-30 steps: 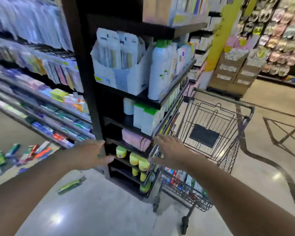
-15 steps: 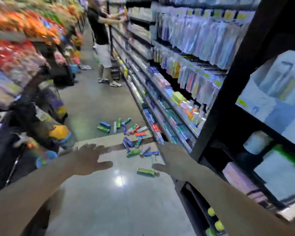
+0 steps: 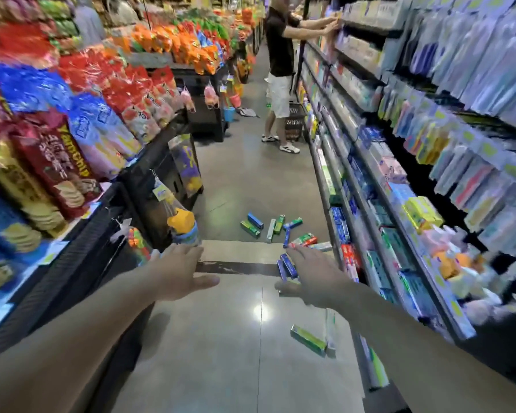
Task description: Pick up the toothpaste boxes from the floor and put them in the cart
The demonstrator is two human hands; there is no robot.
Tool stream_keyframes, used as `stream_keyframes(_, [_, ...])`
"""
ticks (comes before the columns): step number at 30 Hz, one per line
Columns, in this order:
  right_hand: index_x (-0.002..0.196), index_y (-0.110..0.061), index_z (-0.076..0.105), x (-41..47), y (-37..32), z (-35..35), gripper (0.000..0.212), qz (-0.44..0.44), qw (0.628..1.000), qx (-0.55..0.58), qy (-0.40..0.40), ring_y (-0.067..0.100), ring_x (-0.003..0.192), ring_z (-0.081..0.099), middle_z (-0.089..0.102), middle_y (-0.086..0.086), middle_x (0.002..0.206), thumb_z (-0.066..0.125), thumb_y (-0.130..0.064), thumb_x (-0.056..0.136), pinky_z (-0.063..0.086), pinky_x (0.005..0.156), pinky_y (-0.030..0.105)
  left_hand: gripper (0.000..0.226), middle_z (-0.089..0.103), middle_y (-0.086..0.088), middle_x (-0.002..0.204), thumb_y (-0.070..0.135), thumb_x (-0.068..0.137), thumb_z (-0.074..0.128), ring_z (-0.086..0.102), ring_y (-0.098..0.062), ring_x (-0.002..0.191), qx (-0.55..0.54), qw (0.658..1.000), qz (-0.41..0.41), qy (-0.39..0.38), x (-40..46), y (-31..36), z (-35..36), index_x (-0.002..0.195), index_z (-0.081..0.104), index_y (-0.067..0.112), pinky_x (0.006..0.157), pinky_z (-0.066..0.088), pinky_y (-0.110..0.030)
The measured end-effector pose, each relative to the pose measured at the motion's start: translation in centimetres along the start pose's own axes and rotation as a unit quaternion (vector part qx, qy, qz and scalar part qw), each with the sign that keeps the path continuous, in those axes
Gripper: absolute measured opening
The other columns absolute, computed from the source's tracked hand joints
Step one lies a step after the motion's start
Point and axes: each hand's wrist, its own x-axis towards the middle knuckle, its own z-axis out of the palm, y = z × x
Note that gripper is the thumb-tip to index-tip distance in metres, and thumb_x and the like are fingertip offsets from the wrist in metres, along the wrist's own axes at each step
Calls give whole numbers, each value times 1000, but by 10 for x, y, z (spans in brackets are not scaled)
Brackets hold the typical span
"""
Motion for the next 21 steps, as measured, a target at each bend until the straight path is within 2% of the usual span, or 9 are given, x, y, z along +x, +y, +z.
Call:
stream_keyframes(4, [154, -19, 22, 67, -4, -7, 89, -33, 999, -22, -13, 27, 148, 20, 18, 5, 163, 44, -74, 88, 20, 118, 48, 90, 30, -2, 156, 80, 85, 37, 25, -27, 145, -13, 1000, -13, -4, 40, -15, -7, 156, 22, 26, 115, 25, -54])
stream_keyframes(7, [154, -18, 21, 119, -11, -4, 87, -56, 998, -33, -26, 30, 146, 22, 19, 8, 161, 44, -71, 89, 23, 117, 49, 86, 35, -1, 151, 80, 85, 37, 30, -26, 141, -20, 1000, -17, -8, 76, -34, -9, 154, 25, 30, 112, 29, -51])
stream_keyframes(13, [158, -20, 8, 232, -29, -10, 93, -47, 998, -27, -44, 29, 152, 6, 1, 7, 166, 41, -73, 89, 13, 120, 49, 97, 25, -4, 158, 84, 80, 35, 16, -29, 148, -54, 998, -19, -38, 174, -92, -19, 157, 18, 26, 119, 19, -56])
stream_keyframes(15, [158, -20, 7, 269, -37, -18, 99, -36, 998, -26, -51, 29, 151, 6, 2, 8, 166, 30, -83, 84, 15, 120, 49, 96, 18, -4, 162, 80, 85, 35, 11, -28, 151, -50, 998, -13, -47, 207, -113, -32, 158, 12, 24, 120, 15, -57])
stream_keyframes(17, [157, -21, 12, 305, -41, -25, 116, -27, 999, -18, -41, 28, 150, 11, 8, 9, 164, 10, -97, 68, 20, 119, 48, 95, 19, -6, 161, 80, 85, 34, 12, -29, 150, -29, 998, -4, -57, 239, -133, -44, 158, 12, 23, 120, 15, -58])
stream_keyframes(18, [156, -21, 12, 323, -42, -30, 116, -16, 999, -19, -43, 28, 150, 11, 8, 8, 164, 10, -97, 68, 20, 119, 48, 95, 21, -7, 159, 81, 85, 33, 14, -30, 149, -17, 998, 1, -62, 255, -142, -51, 158, 13, 22, 119, 15, -59])
stream_keyframes(21, [158, -19, 9, 376, -43, -39, 97, 2, 998, -23, -59, 27, 152, 6, 2, 8, 166, 39, -78, 86, 15, 120, 47, 89, 22, -8, 158, 77, 88, 35, 15, -31, 148, -13, 997, 5, -71, 307, -166, -71, 155, 17, 22, 118, 14, -60])
